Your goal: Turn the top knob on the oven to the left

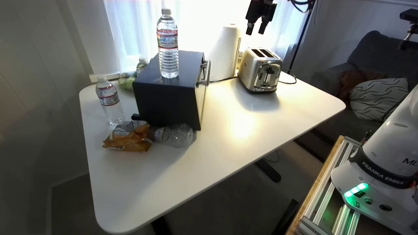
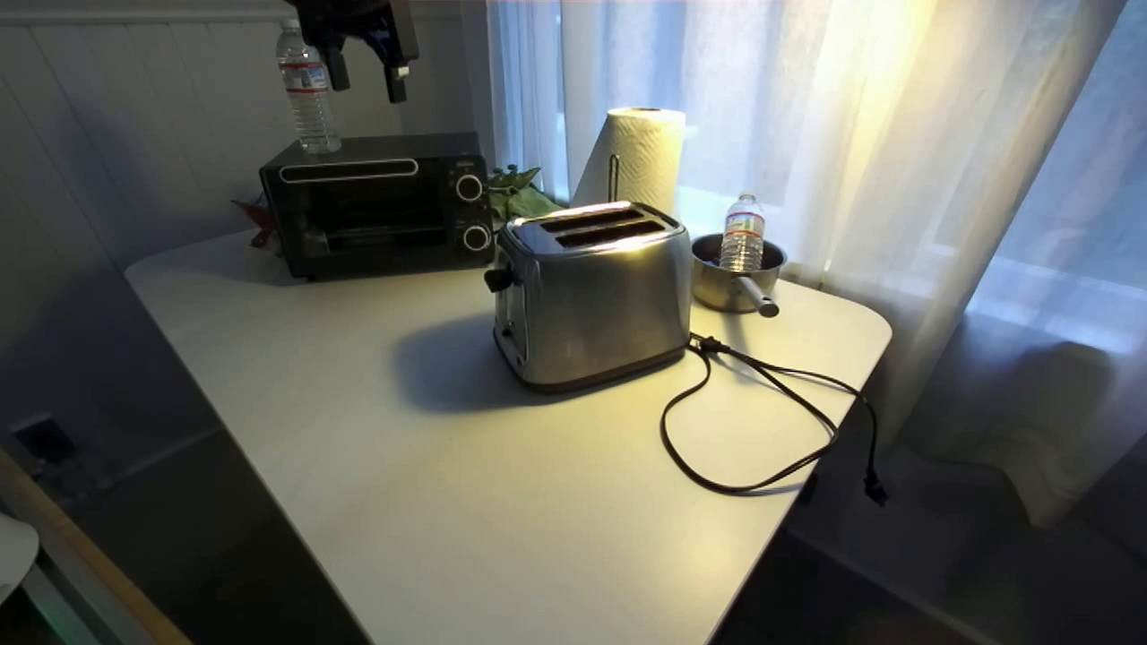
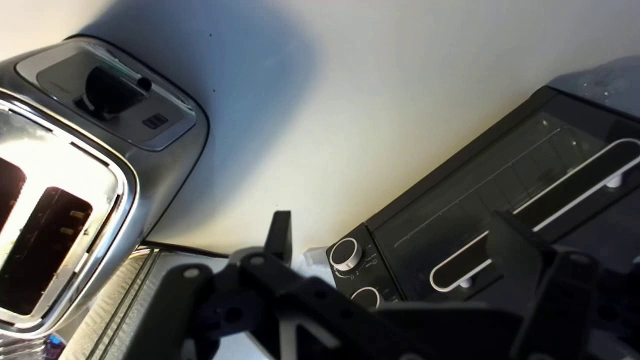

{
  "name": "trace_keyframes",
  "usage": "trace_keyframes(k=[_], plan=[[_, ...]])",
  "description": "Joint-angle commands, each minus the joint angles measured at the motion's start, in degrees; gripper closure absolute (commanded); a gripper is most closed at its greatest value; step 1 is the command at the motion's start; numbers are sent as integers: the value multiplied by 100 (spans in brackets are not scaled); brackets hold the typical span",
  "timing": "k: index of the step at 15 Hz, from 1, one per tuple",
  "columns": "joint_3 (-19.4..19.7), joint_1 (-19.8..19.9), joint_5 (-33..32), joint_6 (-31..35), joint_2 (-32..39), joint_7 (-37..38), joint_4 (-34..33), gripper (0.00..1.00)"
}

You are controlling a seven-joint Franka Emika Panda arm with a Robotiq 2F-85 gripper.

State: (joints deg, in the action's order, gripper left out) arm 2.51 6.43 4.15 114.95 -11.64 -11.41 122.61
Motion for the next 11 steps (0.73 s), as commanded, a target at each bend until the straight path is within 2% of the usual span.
trace_keyframes(k=[1, 11], plan=[[113, -123, -25, -8, -2, 19, -8, 0], [132, -119, -21, -9, 87, 12, -135, 0]])
